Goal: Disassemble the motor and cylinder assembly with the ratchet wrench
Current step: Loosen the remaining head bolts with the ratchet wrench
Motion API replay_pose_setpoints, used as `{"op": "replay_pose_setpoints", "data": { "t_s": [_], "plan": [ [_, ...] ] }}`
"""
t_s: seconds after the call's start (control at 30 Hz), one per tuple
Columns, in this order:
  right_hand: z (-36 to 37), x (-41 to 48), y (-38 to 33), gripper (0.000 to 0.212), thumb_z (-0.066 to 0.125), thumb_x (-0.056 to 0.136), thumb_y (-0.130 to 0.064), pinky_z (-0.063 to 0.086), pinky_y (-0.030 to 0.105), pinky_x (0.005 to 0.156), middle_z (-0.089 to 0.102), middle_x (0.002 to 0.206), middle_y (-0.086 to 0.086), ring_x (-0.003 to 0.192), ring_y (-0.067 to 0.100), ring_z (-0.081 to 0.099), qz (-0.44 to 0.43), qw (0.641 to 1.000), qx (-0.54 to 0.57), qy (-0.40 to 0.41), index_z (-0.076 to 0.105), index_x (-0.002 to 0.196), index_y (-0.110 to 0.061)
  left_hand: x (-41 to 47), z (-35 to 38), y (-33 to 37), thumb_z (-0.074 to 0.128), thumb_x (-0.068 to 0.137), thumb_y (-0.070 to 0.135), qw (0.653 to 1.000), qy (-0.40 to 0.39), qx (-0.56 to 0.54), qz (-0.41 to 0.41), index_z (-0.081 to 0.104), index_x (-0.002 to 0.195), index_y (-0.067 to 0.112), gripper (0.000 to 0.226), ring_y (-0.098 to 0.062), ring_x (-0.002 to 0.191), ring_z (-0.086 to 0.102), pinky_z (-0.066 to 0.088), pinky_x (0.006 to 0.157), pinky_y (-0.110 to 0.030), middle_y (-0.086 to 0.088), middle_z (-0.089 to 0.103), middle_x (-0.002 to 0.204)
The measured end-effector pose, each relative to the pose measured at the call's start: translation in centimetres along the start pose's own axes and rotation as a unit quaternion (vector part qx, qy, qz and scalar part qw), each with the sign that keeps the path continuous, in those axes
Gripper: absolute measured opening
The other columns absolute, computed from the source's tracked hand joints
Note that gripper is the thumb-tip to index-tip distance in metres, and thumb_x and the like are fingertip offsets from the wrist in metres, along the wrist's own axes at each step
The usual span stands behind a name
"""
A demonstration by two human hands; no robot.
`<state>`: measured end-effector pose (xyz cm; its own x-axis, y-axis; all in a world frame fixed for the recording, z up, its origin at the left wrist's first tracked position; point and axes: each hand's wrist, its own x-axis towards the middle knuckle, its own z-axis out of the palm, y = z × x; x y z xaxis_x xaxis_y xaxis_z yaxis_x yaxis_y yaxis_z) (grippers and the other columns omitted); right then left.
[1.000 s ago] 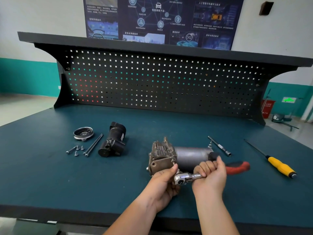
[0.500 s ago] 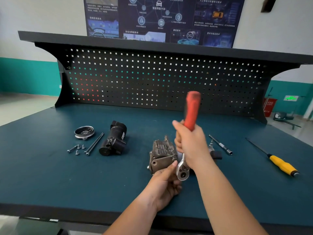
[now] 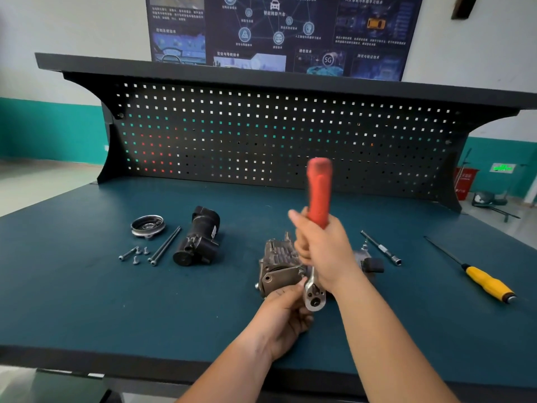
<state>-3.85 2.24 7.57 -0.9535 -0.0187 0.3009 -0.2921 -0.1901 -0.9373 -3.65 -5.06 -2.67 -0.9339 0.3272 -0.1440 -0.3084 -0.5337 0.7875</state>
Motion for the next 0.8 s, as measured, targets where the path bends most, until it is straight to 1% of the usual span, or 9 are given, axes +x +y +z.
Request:
{"op": "replay_pose_setpoints", "data": {
  "t_s": [0.1, 0.17, 0.23, 0.3, 0.37, 0.43, 0.57, 0.7, 0.8],
  "plan": [
    [-1.8, -0.8, 0.8, 0.033, 0.050, 0.096, -0.012, 0.018, 0.014, 0.030, 0.027, 0.039, -0.012, 0.030, 0.002, 0.022, -0.033, 0.976, 0.171, 0.128, 0.035, 0.068, -0.021, 0.0, 0.0, -0.1, 0.069, 0.068, 0.031, 1.000, 0.004, 0.000, 0.000, 0.071, 0.061, 0.016, 0.016, -0.006, 0.049, 0.041, 0.039, 0.045, -0.017, 0.001, 0.057, 0.063],
    [-3.3, -1.4, 1.8, 0.037, 0.046, 0.098, -0.016, 0.017, 0.015, 0.029, 0.023, 0.039, -0.012, 0.031, 0.002, 0.020, -0.039, 0.933, 0.282, 0.222, 0.030, 0.065, -0.023, -0.1, 0.1, -0.2, 0.071, 0.061, 0.032, 1.000, 0.005, -0.002, 0.001, 0.069, 0.057, 0.016, 0.017, -0.007, 0.048, 0.041, 0.038, 0.044, -0.016, 0.000, 0.056, 0.062],
    [-4.5, -2.3, 3.3, 0.040, 0.044, 0.099, -0.024, 0.017, 0.016, 0.031, 0.021, 0.040, -0.011, 0.031, 0.003, 0.018, -0.011, 0.878, 0.378, 0.294, 0.026, 0.063, -0.023, -0.2, 0.1, -0.3, 0.071, 0.062, 0.032, 1.000, 0.004, 0.002, -0.001, 0.068, 0.055, 0.015, 0.018, -0.006, 0.045, 0.041, 0.037, 0.043, -0.016, 0.000, 0.057, 0.060],
    [-5.0, -3.1, 4.7, 0.041, 0.042, 0.099, -0.027, 0.018, 0.015, 0.031, 0.020, 0.040, -0.009, 0.030, 0.005, 0.019, 0.022, 0.824, 0.461, 0.330, 0.024, 0.063, -0.023, -0.3, 0.1, -0.2, 0.070, 0.063, 0.031, 1.000, 0.001, 0.007, -0.003, 0.068, 0.054, 0.015, 0.018, -0.005, 0.043, 0.041, 0.037, 0.043, -0.016, 0.000, 0.058, 0.059],
    [-5.0, -3.4, 5.3, 0.041, 0.041, 0.099, -0.027, 0.019, 0.015, 0.031, 0.019, 0.040, -0.008, 0.030, 0.006, 0.019, 0.031, 0.798, 0.495, 0.342, 0.023, 0.062, -0.023, -0.3, 0.1, -0.1, 0.069, 0.063, 0.030, 1.000, 0.001, 0.005, -0.004, 0.067, 0.055, 0.014, 0.018, -0.007, 0.046, 0.043, 0.037, 0.043, -0.016, -0.002, 0.060, 0.061],
    [-4.7, -3.3, 4.9, 0.041, 0.042, 0.099, -0.026, 0.019, 0.016, 0.030, 0.019, 0.040, -0.009, 0.030, 0.006, 0.019, 0.024, 0.808, 0.477, 0.346, 0.024, 0.062, -0.022, -0.3, 0.1, -0.1, 0.069, 0.063, 0.030, 1.000, 0.002, 0.003, -0.006, 0.068, 0.055, 0.015, 0.017, -0.008, 0.048, 0.043, 0.038, 0.043, -0.017, -0.002, 0.060, 0.062],
    [-4.0, -2.1, 3.0, 0.041, 0.046, 0.098, -0.020, 0.016, 0.017, 0.031, 0.019, 0.041, -0.012, 0.033, 0.004, 0.017, -0.022, 0.885, 0.354, 0.302, 0.025, 0.063, -0.022, -0.1, 0.1, -0.2, 0.073, 0.058, 0.032, 1.000, 0.007, -0.004, -0.010, 0.070, 0.056, 0.016, 0.016, -0.008, 0.051, 0.041, 0.038, 0.044, -0.017, -0.001, 0.057, 0.063],
    [-2.6, -0.8, 1.2, 0.037, 0.049, 0.096, -0.010, 0.016, 0.013, 0.031, 0.026, 0.039, -0.012, 0.031, 0.002, 0.020, -0.035, 0.961, 0.204, 0.182, 0.032, 0.066, -0.022, 0.1, 0.0, -0.2, 0.073, 0.059, 0.035, 1.000, -0.018, 0.012, -0.013, 0.073, 0.060, 0.017, 0.019, -0.006, 0.047, 0.040, 0.037, 0.048, -0.018, 0.002, 0.057, 0.062],
    [-1.5, 0.0, 0.3, 0.031, 0.056, 0.093, -0.010, 0.022, 0.015, 0.032, 0.033, 0.040, -0.011, 0.031, 0.004, 0.026, -0.020, 0.996, 0.052, 0.071, 0.039, 0.068, -0.019, 0.2, 0.0, -0.2, 0.071, 0.063, 0.036, 0.999, -0.034, 0.010, -0.014, 0.072, 0.064, 0.017, 0.019, -0.005, 0.044, 0.040, 0.038, 0.049, -0.018, 0.004, 0.056, 0.059]
  ]
}}
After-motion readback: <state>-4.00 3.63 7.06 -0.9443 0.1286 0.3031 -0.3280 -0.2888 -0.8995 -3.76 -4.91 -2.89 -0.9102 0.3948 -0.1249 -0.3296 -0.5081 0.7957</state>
